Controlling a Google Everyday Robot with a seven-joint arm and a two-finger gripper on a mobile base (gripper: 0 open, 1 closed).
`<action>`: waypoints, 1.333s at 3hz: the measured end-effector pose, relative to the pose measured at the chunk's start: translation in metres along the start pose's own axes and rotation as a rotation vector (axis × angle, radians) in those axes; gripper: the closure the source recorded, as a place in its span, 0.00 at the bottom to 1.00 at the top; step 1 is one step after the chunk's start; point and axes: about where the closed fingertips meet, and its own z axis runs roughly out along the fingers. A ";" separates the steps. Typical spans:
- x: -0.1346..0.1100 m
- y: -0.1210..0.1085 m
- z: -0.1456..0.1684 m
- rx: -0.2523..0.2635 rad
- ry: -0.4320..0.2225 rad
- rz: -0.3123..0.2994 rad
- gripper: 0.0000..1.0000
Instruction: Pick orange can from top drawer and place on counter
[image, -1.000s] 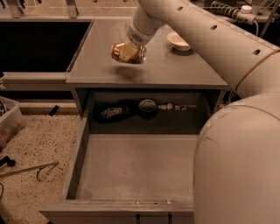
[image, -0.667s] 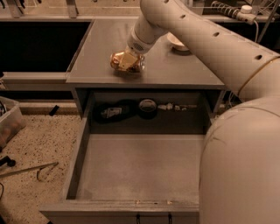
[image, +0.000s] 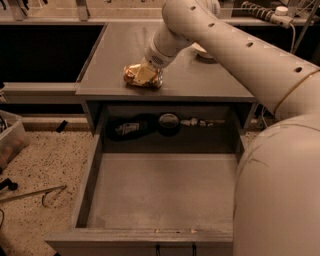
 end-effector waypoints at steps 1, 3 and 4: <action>0.000 0.000 0.000 0.000 0.000 0.000 0.59; 0.000 0.000 0.000 0.000 0.000 0.000 0.12; 0.000 0.000 0.000 0.000 0.000 0.000 0.00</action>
Offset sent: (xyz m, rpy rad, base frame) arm 0.0000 0.0000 0.0000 0.0000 0.0000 0.0000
